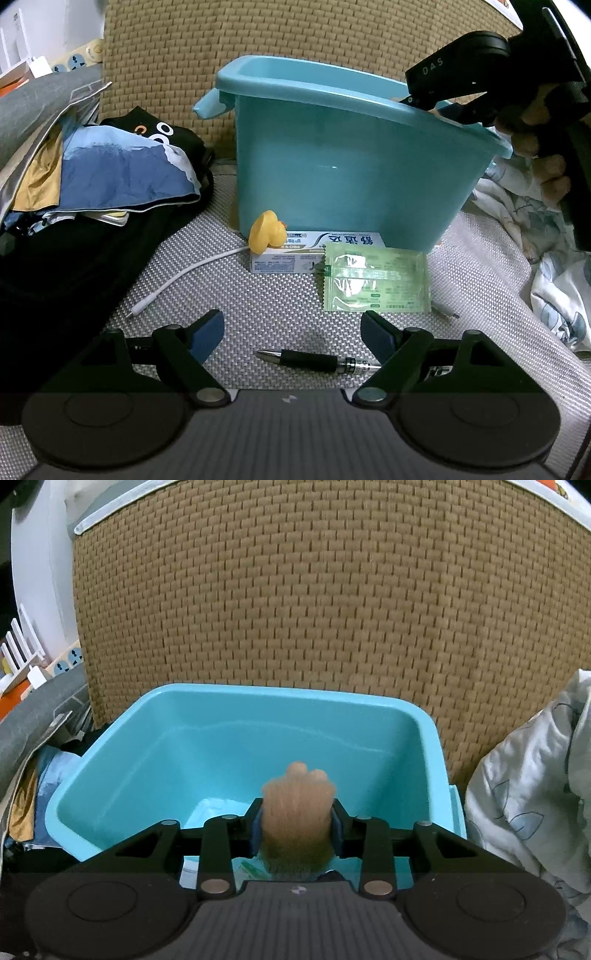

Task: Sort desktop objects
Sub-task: 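Open the right gripper to drop the keychain into the bin, then move the left gripper to the yellow rubber duck and grasp it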

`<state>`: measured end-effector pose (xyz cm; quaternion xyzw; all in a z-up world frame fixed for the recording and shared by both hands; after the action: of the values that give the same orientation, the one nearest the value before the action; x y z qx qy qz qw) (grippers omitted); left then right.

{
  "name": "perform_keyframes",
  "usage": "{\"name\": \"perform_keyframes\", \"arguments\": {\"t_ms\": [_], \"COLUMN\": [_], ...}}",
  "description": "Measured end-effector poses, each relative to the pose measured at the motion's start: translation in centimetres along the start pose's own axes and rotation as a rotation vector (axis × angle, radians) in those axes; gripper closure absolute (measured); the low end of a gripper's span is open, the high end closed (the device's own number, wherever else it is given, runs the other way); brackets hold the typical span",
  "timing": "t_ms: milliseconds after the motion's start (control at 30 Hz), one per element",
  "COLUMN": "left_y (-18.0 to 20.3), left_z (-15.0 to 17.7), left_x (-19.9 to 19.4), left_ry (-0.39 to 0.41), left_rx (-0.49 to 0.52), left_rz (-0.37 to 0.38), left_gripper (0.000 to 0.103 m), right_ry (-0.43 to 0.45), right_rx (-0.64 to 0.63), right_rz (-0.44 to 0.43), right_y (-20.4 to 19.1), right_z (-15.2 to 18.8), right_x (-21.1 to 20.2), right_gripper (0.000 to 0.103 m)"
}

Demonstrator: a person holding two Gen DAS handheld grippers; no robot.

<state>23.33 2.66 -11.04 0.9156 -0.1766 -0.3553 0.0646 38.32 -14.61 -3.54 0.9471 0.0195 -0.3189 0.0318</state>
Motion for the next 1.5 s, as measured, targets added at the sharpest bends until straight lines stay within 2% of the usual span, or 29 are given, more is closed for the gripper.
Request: {"name": "perform_keyframes", "arguments": {"t_ms": [267, 567, 967, 1133, 1300, 1500], "left_y": [0.1, 0.4, 1.0, 1.1, 1.1, 1.4], "left_z": [0.1, 0.2, 0.3, 0.3, 0.0, -0.4], "left_x": [0.2, 0.0, -0.3, -0.2, 0.0, 0.5], "left_ry": [-0.001, 0.008, 0.039, 0.055, 0.083, 0.105], "left_rx": [0.008, 0.023, 0.063, 0.078, 0.11, 0.146], "left_rz": [-0.005, -0.01, -0.016, -0.035, -0.082, -0.111], "left_gripper": [0.019, 0.019, 0.019, 0.019, 0.019, 0.019], "right_ry": [0.01, 0.049, 0.163, 0.199, 0.268, 0.279], "right_rx": [-0.007, -0.004, 0.082, 0.17, 0.182, 0.175], "right_rz": [0.021, 0.013, -0.025, -0.066, -0.083, -0.193], "right_y": [0.0, 0.4, 2.4, 3.8, 4.1, 3.4], "right_z": [0.0, 0.1, 2.3, 4.6, 7.1, 8.4], "right_x": [-0.5, -3.0, -9.5, -11.2, -11.8, -11.2], "right_gripper": [0.062, 0.06, 0.06, 0.06, 0.06, 0.06]}}
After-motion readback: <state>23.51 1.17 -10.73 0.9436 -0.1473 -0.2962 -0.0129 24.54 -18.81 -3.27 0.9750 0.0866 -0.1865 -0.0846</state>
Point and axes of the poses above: each gripper's, at about its wrist camera, not at the fingertips, and x roughly the way its jaws point, y to its right, z to its underside, the point moved 4 cm from there along x, roughly the way its jaws point, and after that the axes turned 11 degrees about z, right-handed, at the moved point
